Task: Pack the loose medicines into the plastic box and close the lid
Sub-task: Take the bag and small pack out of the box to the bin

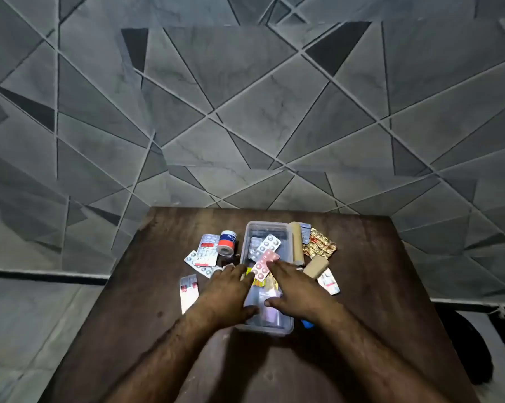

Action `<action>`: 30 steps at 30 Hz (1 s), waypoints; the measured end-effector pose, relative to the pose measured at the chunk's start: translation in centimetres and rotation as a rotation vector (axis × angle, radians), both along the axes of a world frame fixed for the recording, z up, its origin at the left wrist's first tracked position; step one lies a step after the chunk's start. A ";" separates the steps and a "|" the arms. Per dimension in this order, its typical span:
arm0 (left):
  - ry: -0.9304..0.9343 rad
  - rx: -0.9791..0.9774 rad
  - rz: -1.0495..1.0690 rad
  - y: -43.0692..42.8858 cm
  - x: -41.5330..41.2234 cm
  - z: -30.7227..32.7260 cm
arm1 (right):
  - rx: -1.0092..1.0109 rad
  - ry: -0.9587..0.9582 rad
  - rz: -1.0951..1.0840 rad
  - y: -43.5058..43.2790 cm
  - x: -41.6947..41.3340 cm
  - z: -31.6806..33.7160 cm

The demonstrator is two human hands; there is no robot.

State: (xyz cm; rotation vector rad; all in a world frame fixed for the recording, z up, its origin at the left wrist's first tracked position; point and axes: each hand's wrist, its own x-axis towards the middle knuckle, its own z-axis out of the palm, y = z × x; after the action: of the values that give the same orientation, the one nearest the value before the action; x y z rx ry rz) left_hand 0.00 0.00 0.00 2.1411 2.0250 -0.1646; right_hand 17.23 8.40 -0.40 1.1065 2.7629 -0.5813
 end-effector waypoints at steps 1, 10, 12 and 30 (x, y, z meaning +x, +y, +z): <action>0.049 -0.030 -0.001 0.2 0.3 -0.5 | 0.003 -0.029 0.015 0.3 -0.4 -0.5; 0.198 -0.160 -0.125 1.9 1.7 -3.9 | -0.039 -0.201 0.045 2.1 -3.9 -5.4; 0.233 -0.212 -0.134 2.5 1.9 -4.4 | -0.030 -0.226 0.052 2.5 -4.4 -6.2; 0.130 -0.209 -0.104 4.6 2.0 -8.8 | 0.035 -0.274 -0.061 5.4 -7.3 -10.8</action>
State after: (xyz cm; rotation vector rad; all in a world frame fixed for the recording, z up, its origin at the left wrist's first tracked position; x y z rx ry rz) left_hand 2.02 4.57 -8.83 2.1536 1.8673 -0.5190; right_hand 9.95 13.76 -11.22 1.1824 2.5211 -0.3576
